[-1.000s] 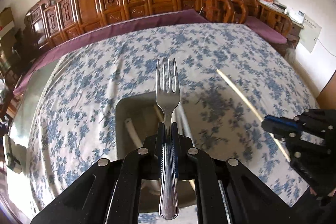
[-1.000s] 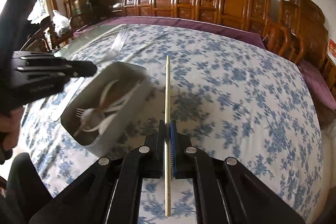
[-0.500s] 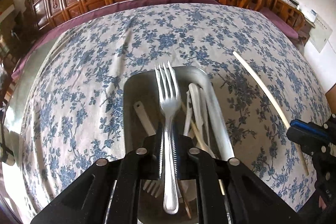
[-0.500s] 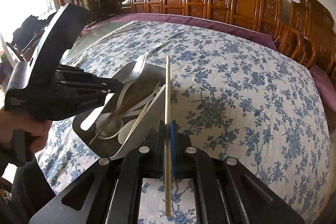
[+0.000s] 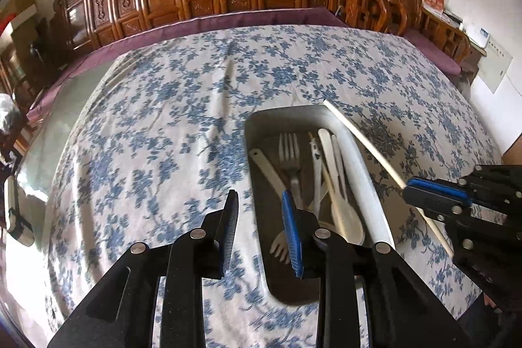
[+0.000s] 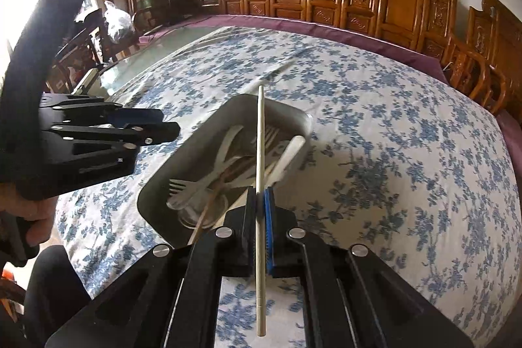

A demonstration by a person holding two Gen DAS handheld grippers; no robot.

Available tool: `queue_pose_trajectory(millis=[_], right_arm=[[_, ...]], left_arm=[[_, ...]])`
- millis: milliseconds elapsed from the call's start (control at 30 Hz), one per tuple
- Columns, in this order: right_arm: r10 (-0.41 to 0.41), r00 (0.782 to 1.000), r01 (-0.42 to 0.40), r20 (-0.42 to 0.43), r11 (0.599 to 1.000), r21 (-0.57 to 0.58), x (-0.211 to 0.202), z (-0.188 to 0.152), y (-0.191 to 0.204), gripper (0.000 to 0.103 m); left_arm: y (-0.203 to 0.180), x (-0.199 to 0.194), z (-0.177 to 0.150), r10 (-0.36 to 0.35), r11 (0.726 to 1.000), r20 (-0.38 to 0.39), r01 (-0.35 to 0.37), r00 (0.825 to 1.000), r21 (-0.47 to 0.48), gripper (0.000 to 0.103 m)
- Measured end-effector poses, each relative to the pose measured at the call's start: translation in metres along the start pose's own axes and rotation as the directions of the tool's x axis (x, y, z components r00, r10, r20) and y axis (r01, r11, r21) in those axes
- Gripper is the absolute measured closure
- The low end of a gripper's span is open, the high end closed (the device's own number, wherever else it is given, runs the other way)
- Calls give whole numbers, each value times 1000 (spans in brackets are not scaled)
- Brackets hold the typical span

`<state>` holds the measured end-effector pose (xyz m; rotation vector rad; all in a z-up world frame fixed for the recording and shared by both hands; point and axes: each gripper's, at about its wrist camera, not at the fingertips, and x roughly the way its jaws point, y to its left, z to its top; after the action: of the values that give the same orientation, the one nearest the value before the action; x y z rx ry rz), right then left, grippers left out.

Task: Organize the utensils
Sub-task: 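Lower the bamboo chopstick into the grey tray and open the right tool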

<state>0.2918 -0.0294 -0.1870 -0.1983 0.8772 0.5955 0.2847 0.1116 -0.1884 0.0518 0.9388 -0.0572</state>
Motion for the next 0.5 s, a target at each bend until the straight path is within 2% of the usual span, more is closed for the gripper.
queue_pose_trajectory(millis=[267, 500], right_arm=[[9, 1000, -10, -30, 1000, -12, 20, 10, 23, 97], [10, 997, -8, -73, 999, 32, 51, 19, 31, 97]], left_arm=[[23, -11, -7, -5, 999, 14, 6, 1000, -32, 77], [40, -13, -13, -2, 998, 15, 2, 1000, -57, 77]])
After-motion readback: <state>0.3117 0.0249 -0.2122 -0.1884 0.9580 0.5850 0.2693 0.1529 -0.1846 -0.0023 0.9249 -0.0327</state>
